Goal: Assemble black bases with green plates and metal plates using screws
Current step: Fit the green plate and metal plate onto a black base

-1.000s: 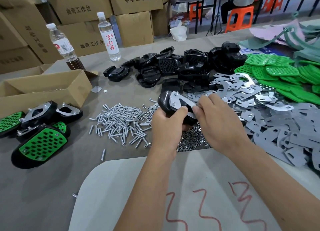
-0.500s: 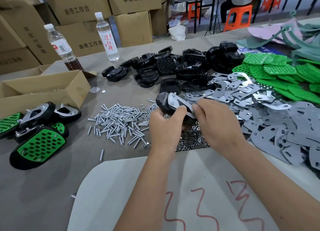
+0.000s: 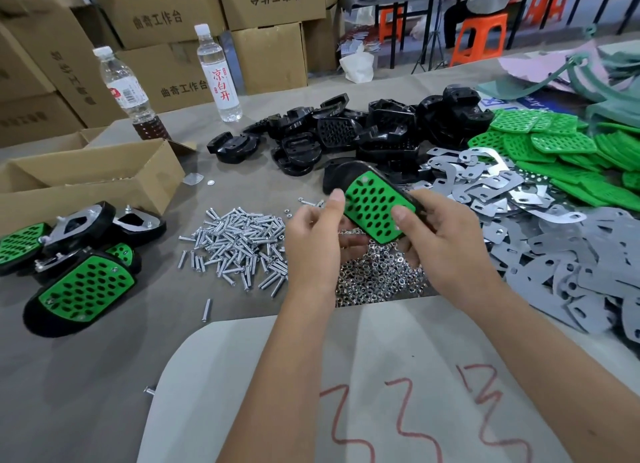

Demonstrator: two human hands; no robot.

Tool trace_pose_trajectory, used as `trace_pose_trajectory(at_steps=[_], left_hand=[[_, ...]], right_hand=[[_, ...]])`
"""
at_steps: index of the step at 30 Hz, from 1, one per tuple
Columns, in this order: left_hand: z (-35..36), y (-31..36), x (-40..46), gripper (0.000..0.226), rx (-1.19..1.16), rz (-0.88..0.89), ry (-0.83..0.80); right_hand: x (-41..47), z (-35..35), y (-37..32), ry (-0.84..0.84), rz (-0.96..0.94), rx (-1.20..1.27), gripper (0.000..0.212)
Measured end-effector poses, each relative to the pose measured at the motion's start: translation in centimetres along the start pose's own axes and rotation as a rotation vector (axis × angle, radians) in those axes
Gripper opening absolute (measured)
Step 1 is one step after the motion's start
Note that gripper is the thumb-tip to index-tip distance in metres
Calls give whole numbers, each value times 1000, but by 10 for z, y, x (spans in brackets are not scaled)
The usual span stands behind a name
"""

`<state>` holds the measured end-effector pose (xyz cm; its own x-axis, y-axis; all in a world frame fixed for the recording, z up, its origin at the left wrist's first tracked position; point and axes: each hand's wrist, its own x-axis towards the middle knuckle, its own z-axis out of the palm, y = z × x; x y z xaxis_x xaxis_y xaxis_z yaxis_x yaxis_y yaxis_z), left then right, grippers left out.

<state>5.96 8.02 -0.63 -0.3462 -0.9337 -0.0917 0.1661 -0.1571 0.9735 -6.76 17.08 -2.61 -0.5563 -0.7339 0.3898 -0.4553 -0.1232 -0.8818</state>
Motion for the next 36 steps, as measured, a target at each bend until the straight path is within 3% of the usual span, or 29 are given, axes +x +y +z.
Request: trace_pose_trajectory(at_steps=[5, 9, 15, 17, 20, 23, 27, 31, 34, 36], left_hand=[[-8, 0, 8, 23, 43, 73, 236], [-27, 11, 12, 15, 209, 141, 405], [-104, 42, 12, 12, 225, 230, 938], [-133, 50, 9, 16, 180, 230, 1129], [-169, 50, 2, 22, 247, 221, 1310], [-194, 45, 2, 29, 246, 153, 1334], [-215, 51, 14, 35, 222, 125, 1371], [-215, 56, 25, 33, 181, 150, 1396], [-195, 51, 21, 46, 171, 256, 1333], [-174, 46, 14, 51, 234, 380, 1293]], right_hand=[[-5, 1, -2, -102, 214, 269, 19], [-6, 39, -17, -206, 363, 440, 21], [16, 143, -64, -212, 317, 395, 13], [18, 181, -76, -304, 283, 370, 3], [13, 227, -91, -482, 138, 260, 21], [5, 259, -104, -604, -78, 26, 23], [8, 278, -111, -697, -36, -7, 28], [5, 284, -120, -899, -14, 9, 54], [9, 271, -112, -881, 159, 164, 48], [18, 249, -102, -742, 160, 214, 35]])
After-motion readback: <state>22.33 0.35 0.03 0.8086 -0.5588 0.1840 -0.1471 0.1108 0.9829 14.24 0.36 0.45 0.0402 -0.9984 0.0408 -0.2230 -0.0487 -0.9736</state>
